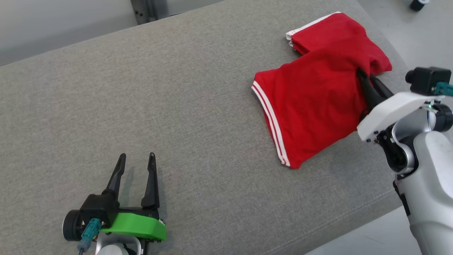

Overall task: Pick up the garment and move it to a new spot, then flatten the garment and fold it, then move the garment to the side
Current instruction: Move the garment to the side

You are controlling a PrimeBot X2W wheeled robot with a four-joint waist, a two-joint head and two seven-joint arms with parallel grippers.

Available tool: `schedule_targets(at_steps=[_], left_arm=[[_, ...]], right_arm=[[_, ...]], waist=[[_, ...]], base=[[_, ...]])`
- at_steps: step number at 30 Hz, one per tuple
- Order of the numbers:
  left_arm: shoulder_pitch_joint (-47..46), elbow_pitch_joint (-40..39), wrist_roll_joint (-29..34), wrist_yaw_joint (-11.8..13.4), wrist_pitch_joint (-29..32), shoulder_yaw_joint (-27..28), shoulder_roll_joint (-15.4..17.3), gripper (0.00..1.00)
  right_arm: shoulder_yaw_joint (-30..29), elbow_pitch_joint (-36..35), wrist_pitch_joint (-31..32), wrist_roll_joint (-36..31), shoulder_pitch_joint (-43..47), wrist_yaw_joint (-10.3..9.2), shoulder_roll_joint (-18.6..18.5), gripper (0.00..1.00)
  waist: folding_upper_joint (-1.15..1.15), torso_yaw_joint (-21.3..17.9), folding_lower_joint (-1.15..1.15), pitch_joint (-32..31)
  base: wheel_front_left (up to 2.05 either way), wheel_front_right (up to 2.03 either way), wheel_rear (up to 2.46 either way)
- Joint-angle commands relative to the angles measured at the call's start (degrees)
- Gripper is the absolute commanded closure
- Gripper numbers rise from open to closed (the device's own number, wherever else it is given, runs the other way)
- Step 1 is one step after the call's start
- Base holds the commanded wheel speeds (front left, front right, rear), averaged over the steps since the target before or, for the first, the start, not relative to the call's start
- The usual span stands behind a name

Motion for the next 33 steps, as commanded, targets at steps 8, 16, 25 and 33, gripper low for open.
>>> schedule_targets(at_steps=[8,16,25,33], left_arm=[[-2.20,0.58,-1.11,0.05,-0.42,-0.93,-0.47,0.00],[-2.45,0.34,-1.39,0.19,-0.40,-0.93,-0.83,0.00],[-3.71,-0.23,-0.25,-0.29,-0.39,-1.27,-1.03,0.00],[-5.77,0.31,1.01,-0.71,-0.40,-2.04,-1.11,0.00]], right_arm=[[-2.23,6.67,3.18,-4.38,-10.61,-0.07,-2.88,1.00],[-3.55,11.26,6.76,-7.71,-15.17,-0.07,-11.03,1.00],[-5.25,16.93,7.32,-11.85,-19.25,-0.07,-17.57,1.00],[-10.17,27.58,4.20,-20.58,-22.47,-0.08,-20.64,1.00]], waist=[[0.00,6.88,0.00,0.52],[0.00,11.86,0.00,1.86],[0.00,15.05,0.00,5.64],[0.00,17.98,0.00,9.78]], base=[[0.00,0.00,0.00],[0.00,0.00,0.00],[0.00,0.00,0.00],[0.00,0.00,0.00]])
